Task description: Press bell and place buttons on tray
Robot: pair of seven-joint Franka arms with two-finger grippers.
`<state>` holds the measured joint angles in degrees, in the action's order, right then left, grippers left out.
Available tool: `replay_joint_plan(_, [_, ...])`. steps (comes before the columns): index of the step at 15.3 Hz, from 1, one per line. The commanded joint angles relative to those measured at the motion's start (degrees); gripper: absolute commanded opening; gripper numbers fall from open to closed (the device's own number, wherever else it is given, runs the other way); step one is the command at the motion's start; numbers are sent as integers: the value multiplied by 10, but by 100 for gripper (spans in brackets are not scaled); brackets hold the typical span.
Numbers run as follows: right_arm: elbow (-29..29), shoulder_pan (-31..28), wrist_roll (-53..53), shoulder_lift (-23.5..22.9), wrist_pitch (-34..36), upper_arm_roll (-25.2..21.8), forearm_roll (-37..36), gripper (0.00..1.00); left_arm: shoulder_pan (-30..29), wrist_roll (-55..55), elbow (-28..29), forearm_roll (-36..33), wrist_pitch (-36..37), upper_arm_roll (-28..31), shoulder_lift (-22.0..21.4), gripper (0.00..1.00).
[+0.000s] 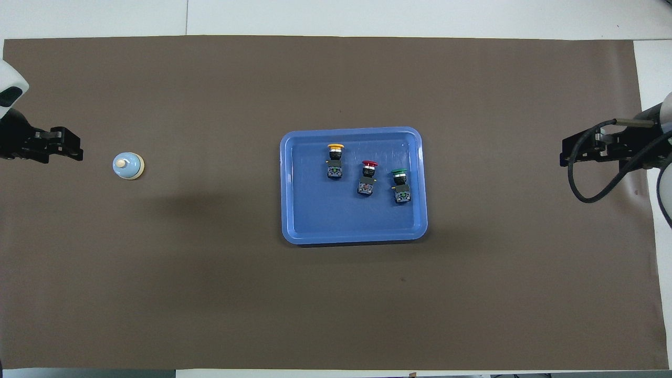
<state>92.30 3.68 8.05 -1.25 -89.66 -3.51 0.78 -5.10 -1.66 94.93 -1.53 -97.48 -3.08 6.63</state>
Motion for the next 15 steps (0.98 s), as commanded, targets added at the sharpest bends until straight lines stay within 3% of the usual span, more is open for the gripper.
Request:
replay_joint_plan(1, [5, -8, 3, 5, 8, 6, -3, 100, 4, -3, 8, -9, 68, 0, -56, 100])
replay_joint_plan(5, [5, -8, 3, 5, 8, 6, -3, 100, 13, -4, 10, 5, 83, -3, -59, 100])
replay_joint_plan(11, [5, -8, 3, 5, 9, 6, -3, 100, 57, -17, -58, -2, 105, 14, -33, 100])
replay_joint_plan(15, [5, -8, 3, 5, 8, 6, -3, 100, 69, -19, -63, -4, 109, 27, -32, 100])
